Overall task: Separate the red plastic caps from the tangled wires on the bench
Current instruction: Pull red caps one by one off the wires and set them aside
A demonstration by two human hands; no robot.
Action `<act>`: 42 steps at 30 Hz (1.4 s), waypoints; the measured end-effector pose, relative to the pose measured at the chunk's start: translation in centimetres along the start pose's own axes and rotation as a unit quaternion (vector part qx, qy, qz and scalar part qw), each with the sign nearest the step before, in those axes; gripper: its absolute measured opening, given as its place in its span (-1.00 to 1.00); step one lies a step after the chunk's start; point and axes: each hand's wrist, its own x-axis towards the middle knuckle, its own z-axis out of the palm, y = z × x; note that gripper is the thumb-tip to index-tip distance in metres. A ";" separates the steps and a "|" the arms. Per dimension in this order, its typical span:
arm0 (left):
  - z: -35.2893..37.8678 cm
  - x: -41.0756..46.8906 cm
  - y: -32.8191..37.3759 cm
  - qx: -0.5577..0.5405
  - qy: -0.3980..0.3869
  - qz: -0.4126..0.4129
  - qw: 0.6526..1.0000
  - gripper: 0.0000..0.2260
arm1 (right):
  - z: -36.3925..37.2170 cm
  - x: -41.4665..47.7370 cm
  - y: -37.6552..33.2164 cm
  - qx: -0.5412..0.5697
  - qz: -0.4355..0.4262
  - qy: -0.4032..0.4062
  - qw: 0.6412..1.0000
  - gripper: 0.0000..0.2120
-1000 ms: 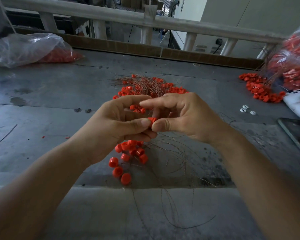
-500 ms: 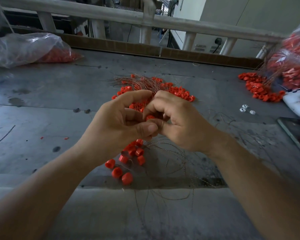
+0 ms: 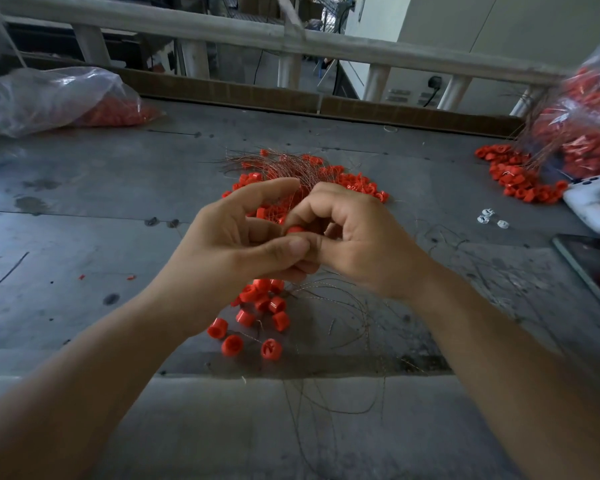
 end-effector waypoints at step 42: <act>-2.1 0.8 -1.3 0.476 0.004 -0.031 0.879 -0.76 | -2.8 -0.5 2.8 -0.137 0.183 -0.201 0.952 -0.89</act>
